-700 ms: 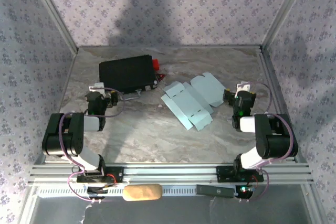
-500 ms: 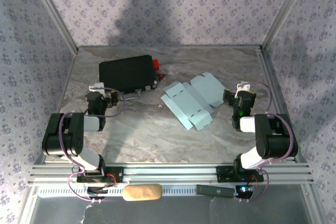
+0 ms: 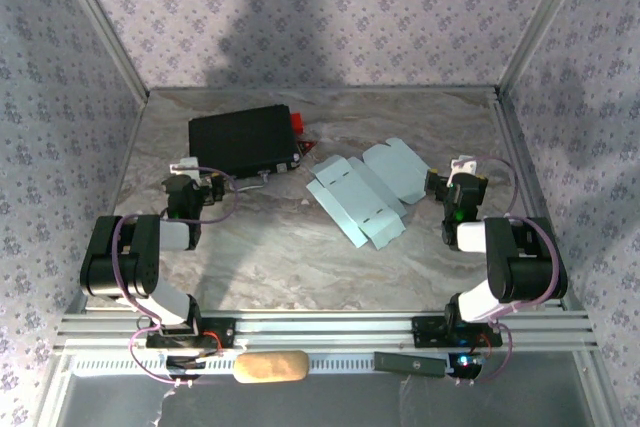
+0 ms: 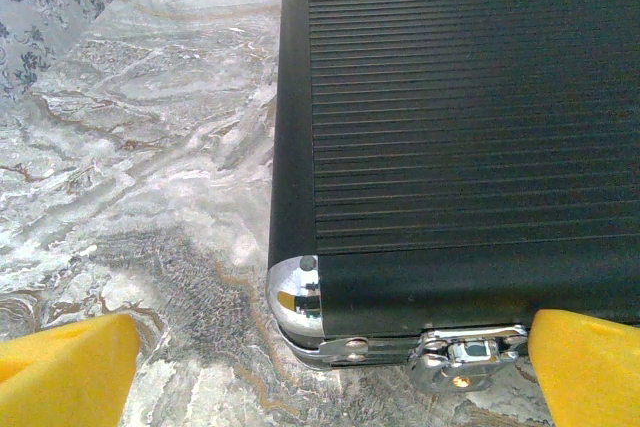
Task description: Fold the paper box
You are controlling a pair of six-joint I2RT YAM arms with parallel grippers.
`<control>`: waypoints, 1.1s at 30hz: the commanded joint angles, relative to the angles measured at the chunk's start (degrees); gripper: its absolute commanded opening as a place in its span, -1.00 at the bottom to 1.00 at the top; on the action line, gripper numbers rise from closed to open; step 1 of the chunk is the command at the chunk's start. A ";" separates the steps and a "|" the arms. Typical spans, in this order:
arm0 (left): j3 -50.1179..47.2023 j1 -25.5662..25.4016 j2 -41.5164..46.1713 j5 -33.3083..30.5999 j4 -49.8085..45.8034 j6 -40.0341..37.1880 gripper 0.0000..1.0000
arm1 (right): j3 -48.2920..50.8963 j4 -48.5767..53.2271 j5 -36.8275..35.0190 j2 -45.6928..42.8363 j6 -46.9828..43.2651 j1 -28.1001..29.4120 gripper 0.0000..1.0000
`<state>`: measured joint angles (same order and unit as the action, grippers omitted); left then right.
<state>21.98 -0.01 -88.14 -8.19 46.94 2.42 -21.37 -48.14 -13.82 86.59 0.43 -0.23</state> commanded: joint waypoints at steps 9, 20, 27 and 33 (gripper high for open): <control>13.59 -9.49 27.45 -16.54 -37.89 13.98 1.00 | -9.42 32.99 -8.91 -31.24 2.47 9.52 0.98; 22.97 -23.15 30.46 8.50 -64.44 52.02 0.69 | -26.58 78.62 18.49 -42.39 37.94 6.86 0.78; 14.54 -45.17 14.73 4.90 -44.97 63.45 0.64 | -20.55 77.45 20.15 -35.16 38.16 15.27 0.56; 16.72 -50.02 0.63 8.37 -30.71 65.26 0.55 | -18.69 70.21 27.36 -22.60 38.25 16.10 0.46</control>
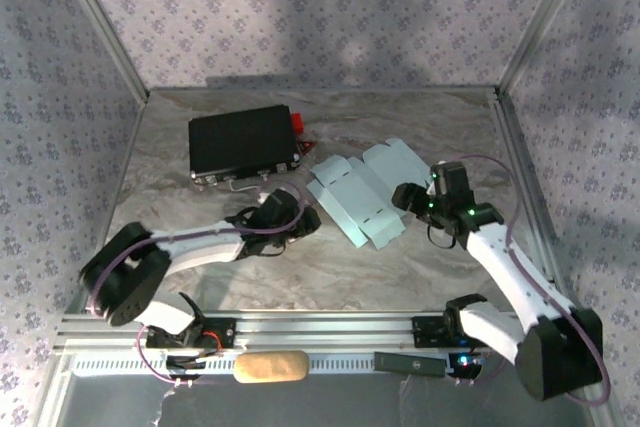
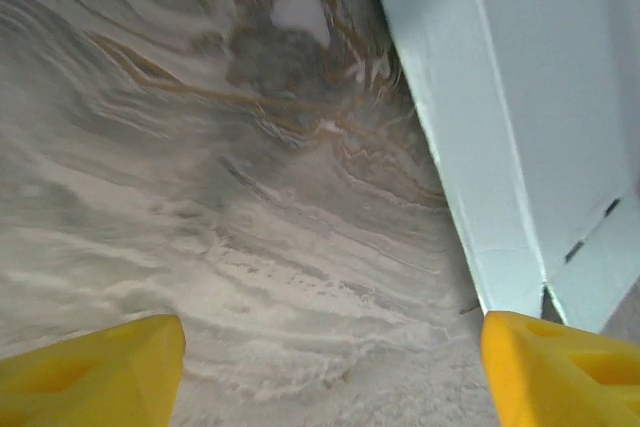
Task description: Fold the paper box
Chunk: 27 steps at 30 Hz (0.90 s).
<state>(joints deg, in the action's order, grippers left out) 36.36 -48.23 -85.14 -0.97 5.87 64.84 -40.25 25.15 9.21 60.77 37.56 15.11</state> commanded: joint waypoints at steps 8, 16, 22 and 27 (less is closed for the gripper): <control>6.51 -4.15 -11.78 1.41 15.57 5.32 0.54 | -0.09 -5.82 3.78 10.99 0.53 -0.91 0.44; 7.94 -4.79 -16.63 2.75 20.17 7.86 0.51 | -1.37 -8.40 10.55 18.51 -3.86 -6.23 0.45; 7.50 -5.15 -20.43 4.37 27.38 10.72 0.45 | -2.54 -8.32 12.02 22.89 -5.55 -6.76 0.38; 7.11 -5.41 -20.83 4.01 28.23 11.40 0.43 | -2.95 -7.84 10.23 22.94 -6.27 -6.63 0.38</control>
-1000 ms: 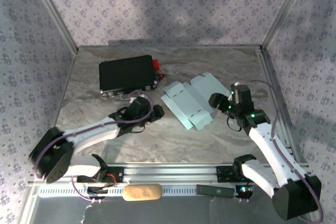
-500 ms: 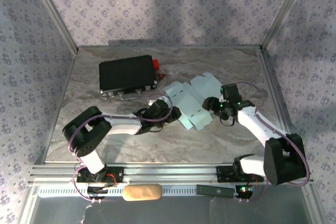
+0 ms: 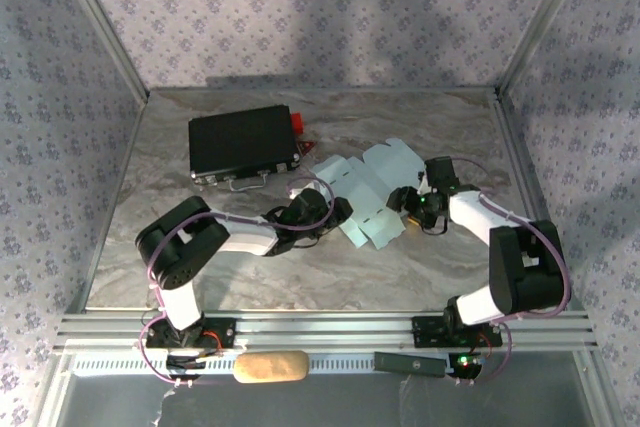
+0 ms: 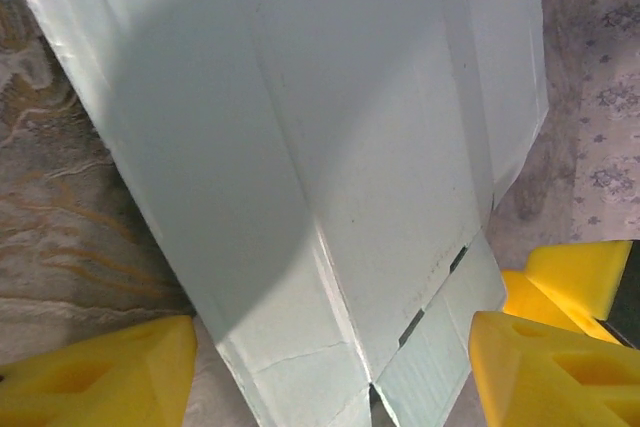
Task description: Fold the paper box
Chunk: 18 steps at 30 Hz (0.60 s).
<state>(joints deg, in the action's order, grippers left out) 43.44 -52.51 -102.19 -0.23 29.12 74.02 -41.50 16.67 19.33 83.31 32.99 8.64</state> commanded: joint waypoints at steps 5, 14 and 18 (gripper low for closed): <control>-0.41 -1.54 -3.76 3.07 6.88 3.19 0.40 | -2.27 0.00 0.88 2.92 -1.47 -0.01 0.35; -3.49 -1.89 -1.75 1.29 13.55 4.86 0.16 | -2.02 -0.61 3.39 3.30 -0.50 0.03 0.22; -3.87 -2.08 -0.33 0.48 13.80 4.73 0.04 | -1.55 -1.36 5.51 2.93 0.22 -0.43 0.17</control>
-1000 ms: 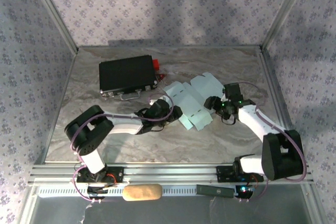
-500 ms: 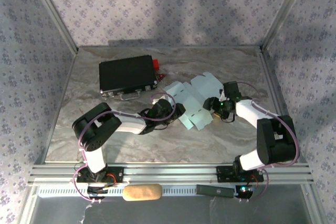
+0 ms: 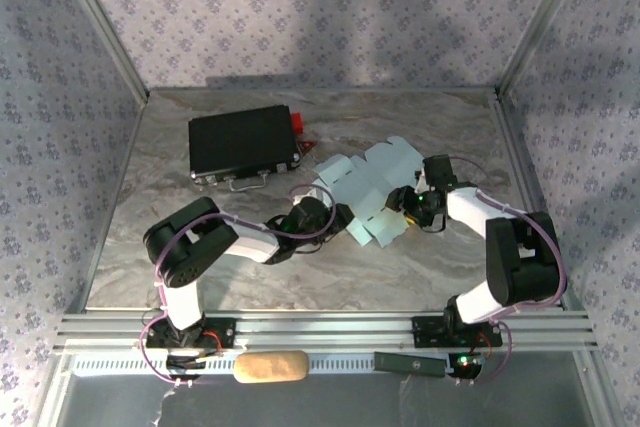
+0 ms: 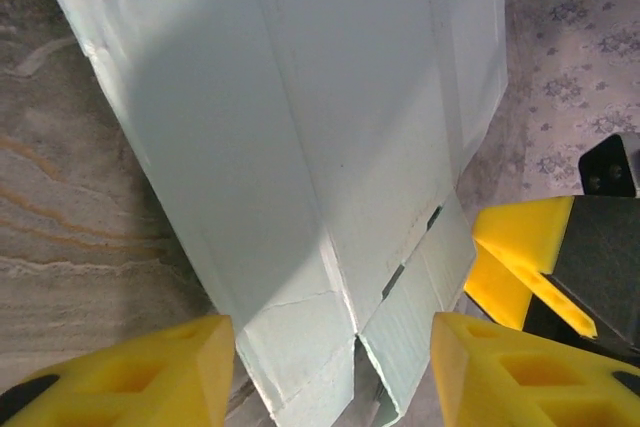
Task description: Fold the paper box
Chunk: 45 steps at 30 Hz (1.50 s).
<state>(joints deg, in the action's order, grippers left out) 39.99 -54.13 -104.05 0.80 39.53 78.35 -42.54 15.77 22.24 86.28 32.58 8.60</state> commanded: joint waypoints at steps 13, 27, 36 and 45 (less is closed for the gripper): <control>-2.53 -0.54 7.92 -4.27 -2.62 -2.35 -0.07 | 1.89 -2.71 10.47 -1.41 1.50 -1.58 0.07; -0.24 2.79 8.16 0.15 -16.64 -4.81 -0.02 | 0.15 -1.26 12.76 5.91 -5.74 -2.21 0.03; -1.79 5.15 5.49 1.94 -13.12 -4.94 0.02 | 3.31 -6.17 17.96 1.71 -0.73 2.28 0.02; -2.68 5.68 7.16 1.50 -13.71 -5.66 0.02 | 3.45 -7.21 19.91 -0.40 1.44 3.44 -0.30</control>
<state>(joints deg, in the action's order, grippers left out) 38.13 -48.95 -97.97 2.35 26.87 73.97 -39.24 8.86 40.01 87.42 33.04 11.68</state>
